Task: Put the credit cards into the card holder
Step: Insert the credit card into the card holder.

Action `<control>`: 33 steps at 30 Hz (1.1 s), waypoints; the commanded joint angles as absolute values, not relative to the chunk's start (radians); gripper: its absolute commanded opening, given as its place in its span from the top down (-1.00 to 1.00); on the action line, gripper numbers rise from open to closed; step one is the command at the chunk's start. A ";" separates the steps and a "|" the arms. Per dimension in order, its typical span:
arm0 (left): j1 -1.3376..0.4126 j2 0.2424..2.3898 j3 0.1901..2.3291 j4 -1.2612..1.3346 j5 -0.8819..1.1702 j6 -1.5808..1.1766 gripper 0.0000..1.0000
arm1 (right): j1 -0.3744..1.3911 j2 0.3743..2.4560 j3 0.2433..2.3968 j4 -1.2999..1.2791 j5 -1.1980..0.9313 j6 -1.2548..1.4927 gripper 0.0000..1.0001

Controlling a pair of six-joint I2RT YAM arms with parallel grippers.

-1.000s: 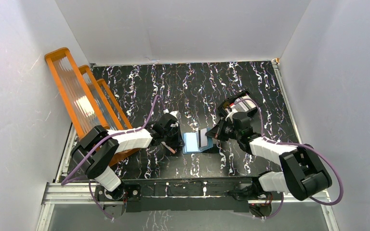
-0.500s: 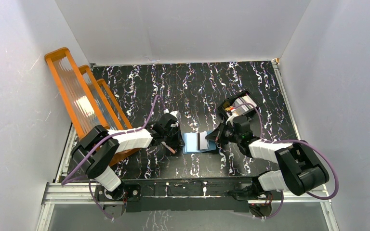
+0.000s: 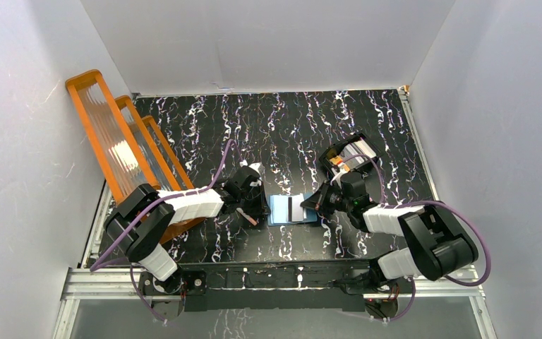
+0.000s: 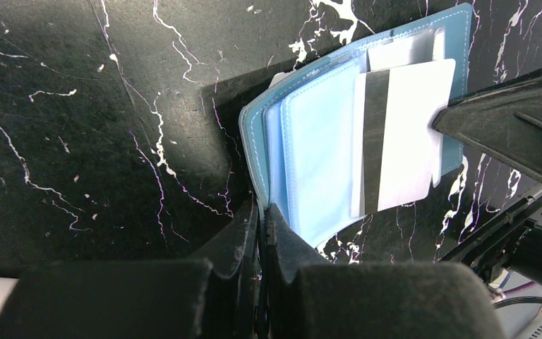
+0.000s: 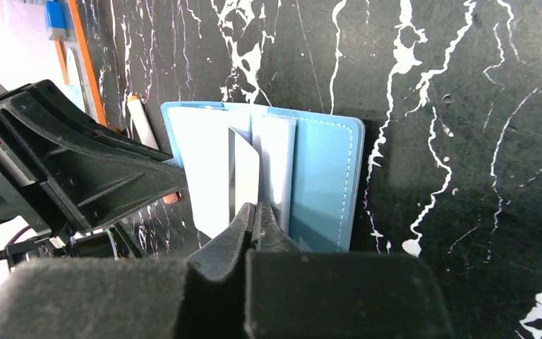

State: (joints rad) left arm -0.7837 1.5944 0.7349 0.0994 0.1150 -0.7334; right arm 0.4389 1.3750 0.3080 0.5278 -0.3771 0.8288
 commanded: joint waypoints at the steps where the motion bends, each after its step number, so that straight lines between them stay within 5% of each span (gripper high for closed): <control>1: -0.796 1.617 0.730 0.057 0.104 -0.722 1.00 | 0.441 1.398 0.315 0.552 -0.393 0.809 1.00; 12: -0.808 1.626 0.746 0.061 0.134 -0.740 1.00 | 0.473 1.473 0.412 0.520 -0.384 0.801 0.98; 33: -0.816 1.587 0.774 0.050 0.175 -0.749 1.00 | 0.595 1.468 0.585 0.189 -0.235 0.687 0.31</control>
